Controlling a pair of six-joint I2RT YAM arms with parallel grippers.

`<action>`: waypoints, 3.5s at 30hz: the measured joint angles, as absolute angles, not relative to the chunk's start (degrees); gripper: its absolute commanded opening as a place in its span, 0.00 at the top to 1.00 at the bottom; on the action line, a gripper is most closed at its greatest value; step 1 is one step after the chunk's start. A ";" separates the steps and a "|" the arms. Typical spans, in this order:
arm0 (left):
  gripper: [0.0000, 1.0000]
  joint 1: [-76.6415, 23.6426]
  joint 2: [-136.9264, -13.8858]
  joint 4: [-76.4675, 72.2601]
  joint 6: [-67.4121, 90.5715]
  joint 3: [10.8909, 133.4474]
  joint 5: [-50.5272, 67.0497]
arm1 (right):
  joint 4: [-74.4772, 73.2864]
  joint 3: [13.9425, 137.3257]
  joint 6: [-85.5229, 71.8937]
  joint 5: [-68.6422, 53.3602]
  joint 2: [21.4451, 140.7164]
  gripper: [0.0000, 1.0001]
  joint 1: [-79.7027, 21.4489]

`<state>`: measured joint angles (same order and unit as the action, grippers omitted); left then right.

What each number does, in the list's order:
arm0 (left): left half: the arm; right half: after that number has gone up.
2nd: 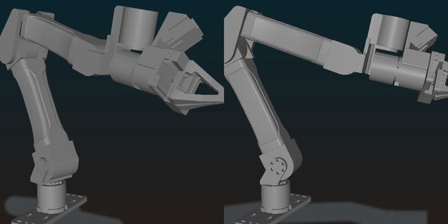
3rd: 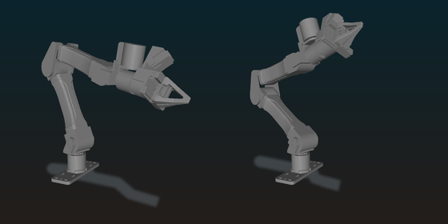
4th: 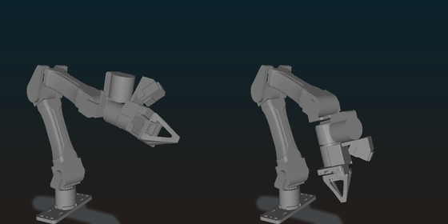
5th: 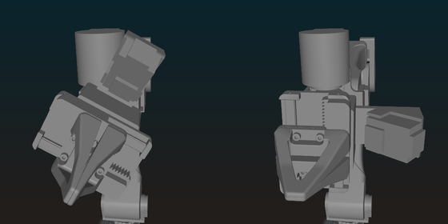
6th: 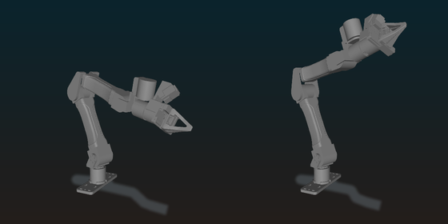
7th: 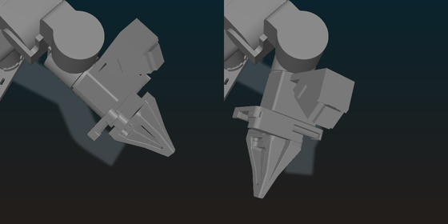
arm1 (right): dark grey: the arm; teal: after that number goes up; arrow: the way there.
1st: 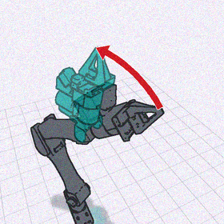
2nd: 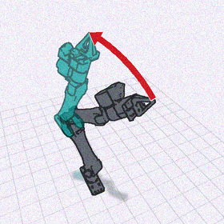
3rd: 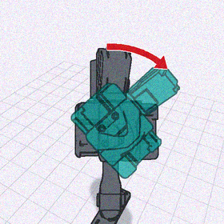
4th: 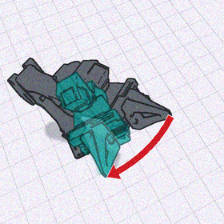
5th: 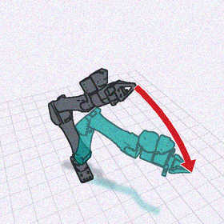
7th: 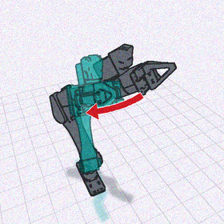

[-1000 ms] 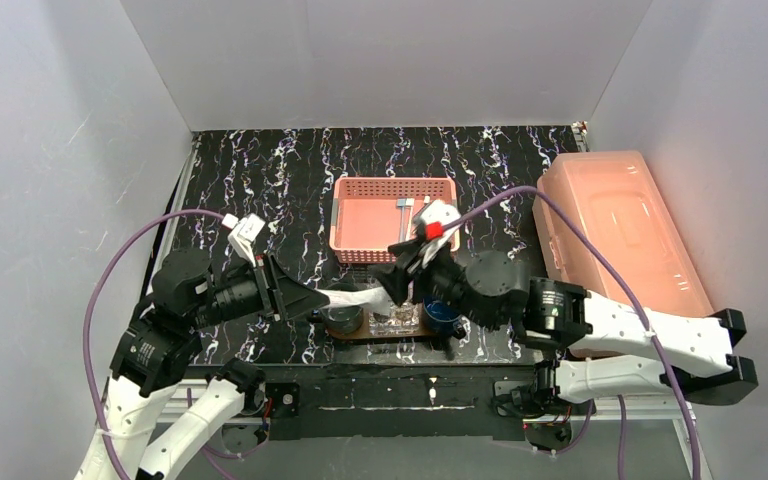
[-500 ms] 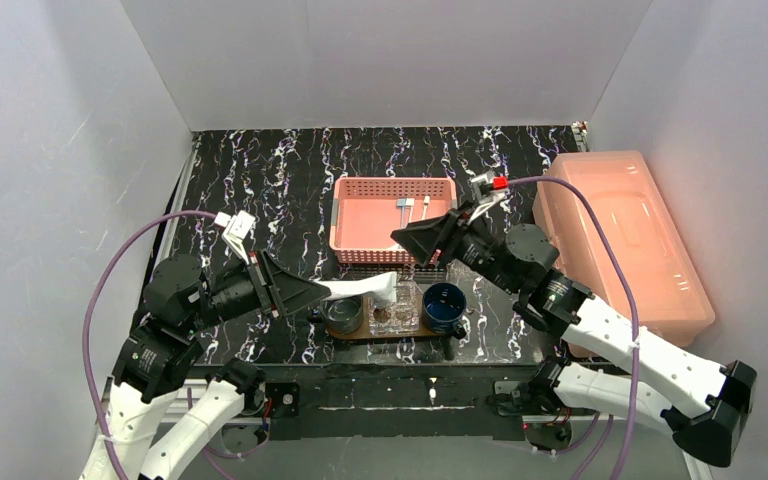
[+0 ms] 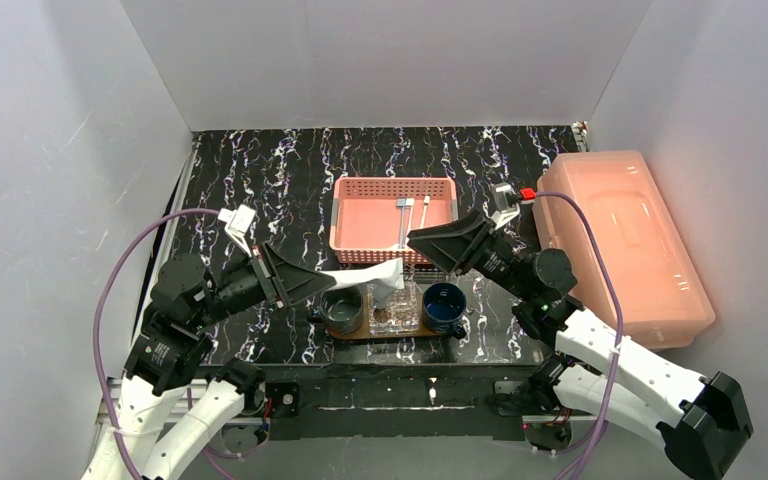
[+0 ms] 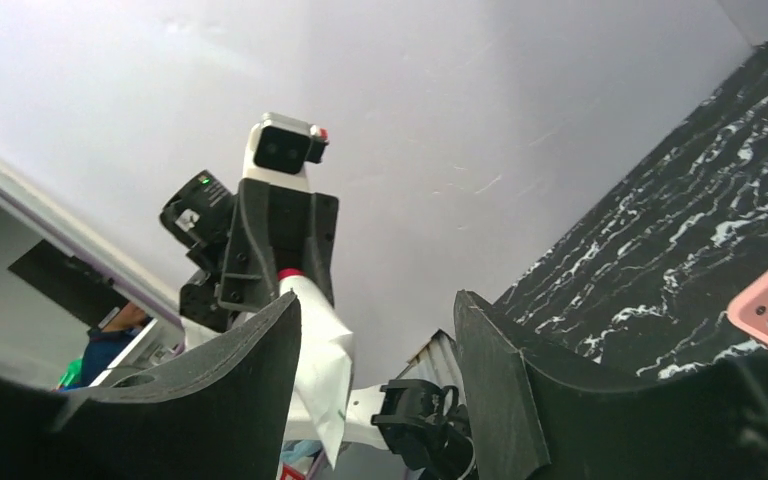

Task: Prepare toiletry sets of a toothbrush and toothpaste on the tray

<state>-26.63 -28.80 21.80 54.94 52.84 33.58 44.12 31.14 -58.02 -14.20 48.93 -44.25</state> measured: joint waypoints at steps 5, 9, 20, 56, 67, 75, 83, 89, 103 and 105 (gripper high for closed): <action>1.00 -26.63 -28.82 18.87 56.05 52.56 33.50 | 47.86 30.02 -59.83 -15.86 47.48 0.35 -44.25; 1.00 -26.63 -29.36 17.04 56.66 51.99 33.47 | 49.04 30.02 -60.69 -17.21 47.55 0.36 -44.27; 1.00 -26.63 -30.61 13.23 56.77 50.17 33.41 | 49.63 30.02 -62.43 -21.37 50.37 0.38 -44.27; 0.52 -26.63 -32.03 8.25 57.60 47.35 34.59 | 50.78 30.11 -60.99 -24.01 53.89 0.99 -47.81; 0.08 -26.65 -31.88 15.09 54.50 47.24 33.41 | 41.39 32.84 -55.09 -24.58 51.79 0.99 -49.23; 0.02 -26.65 -31.66 24.45 48.49 50.76 30.11 | 25.85 41.71 -46.76 -24.53 50.92 0.99 -49.25; 0.02 -26.65 -30.55 30.76 43.42 54.89 28.01 | 3.99 54.87 -35.05 -23.40 51.90 0.99 -49.28; 0.02 -26.65 -30.46 35.31 39.46 56.23 26.39 | -13.21 66.11 -26.39 -20.32 54.54 0.99 -49.28; 0.02 -26.65 -30.41 41.63 32.01 55.07 21.28 | -48.80 89.43 -15.66 -3.66 65.32 0.99 -49.25; 0.02 -26.65 -30.35 41.76 31.38 53.78 20.47 | -52.27 90.87 -15.22 -1.54 67.33 0.99 -49.28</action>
<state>-26.65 -30.35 41.76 31.38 53.78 20.47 -52.27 90.87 -15.22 -1.54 67.33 -49.28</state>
